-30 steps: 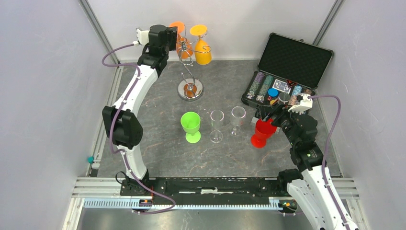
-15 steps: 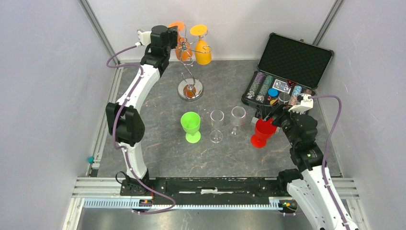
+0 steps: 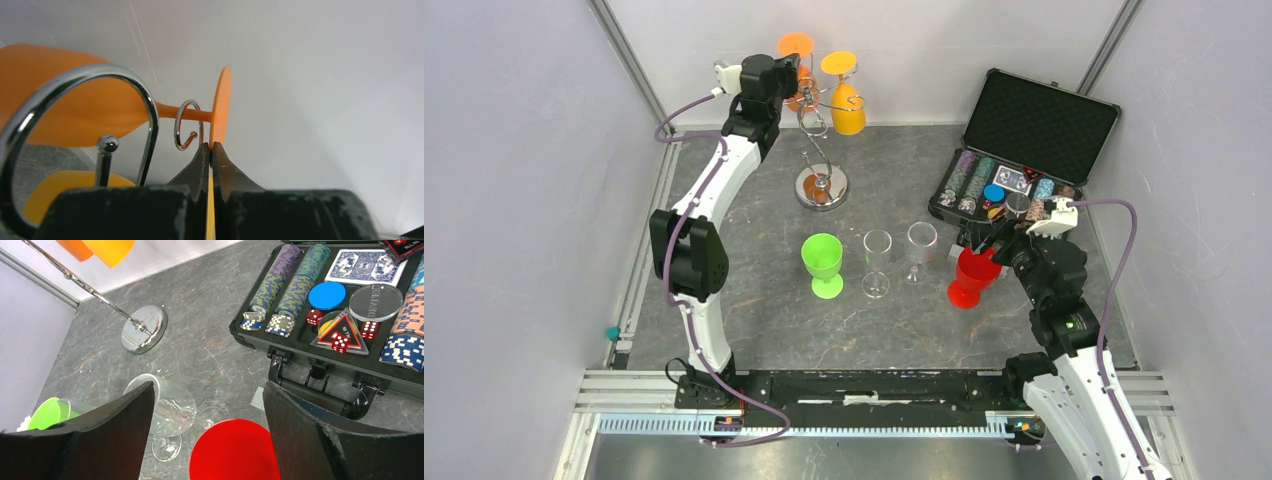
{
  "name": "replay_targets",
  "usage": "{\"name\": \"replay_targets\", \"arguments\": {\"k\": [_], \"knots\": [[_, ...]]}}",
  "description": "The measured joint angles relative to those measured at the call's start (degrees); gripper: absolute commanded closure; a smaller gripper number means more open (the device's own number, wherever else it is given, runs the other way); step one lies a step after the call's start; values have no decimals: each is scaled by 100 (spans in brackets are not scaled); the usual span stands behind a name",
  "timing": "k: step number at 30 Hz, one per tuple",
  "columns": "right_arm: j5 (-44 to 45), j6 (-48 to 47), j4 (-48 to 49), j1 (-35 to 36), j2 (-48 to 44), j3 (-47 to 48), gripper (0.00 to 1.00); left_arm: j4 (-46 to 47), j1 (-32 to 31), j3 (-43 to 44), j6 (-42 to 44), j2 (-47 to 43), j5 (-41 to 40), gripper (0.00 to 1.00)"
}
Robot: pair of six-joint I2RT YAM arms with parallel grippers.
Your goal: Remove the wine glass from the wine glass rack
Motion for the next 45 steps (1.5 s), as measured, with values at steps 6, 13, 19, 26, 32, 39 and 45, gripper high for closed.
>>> {"name": "replay_targets", "arguments": {"k": [6,13,19,26,32,39,45], "knots": [[0,0,0,0,-11,0,16,398,31,-186,-2,-11,216,98],[-2,2,0,0,-46,0,16,726,175,-199,-127,-11,758,98],[0,4,0,0,-46,0,16,964,330,-201,-321,-11,1410,98],[-2,24,0,0,-46,0,16,979,422,-225,-350,-11,1980,98],[-2,44,0,0,-46,0,16,800,424,-227,-282,-24,2267,98],[-4,50,0,0,-46,0,16,763,485,-437,-157,-181,2439,98],[-4,61,0,0,-46,0,16,640,542,-647,-22,-459,2450,98]]}}
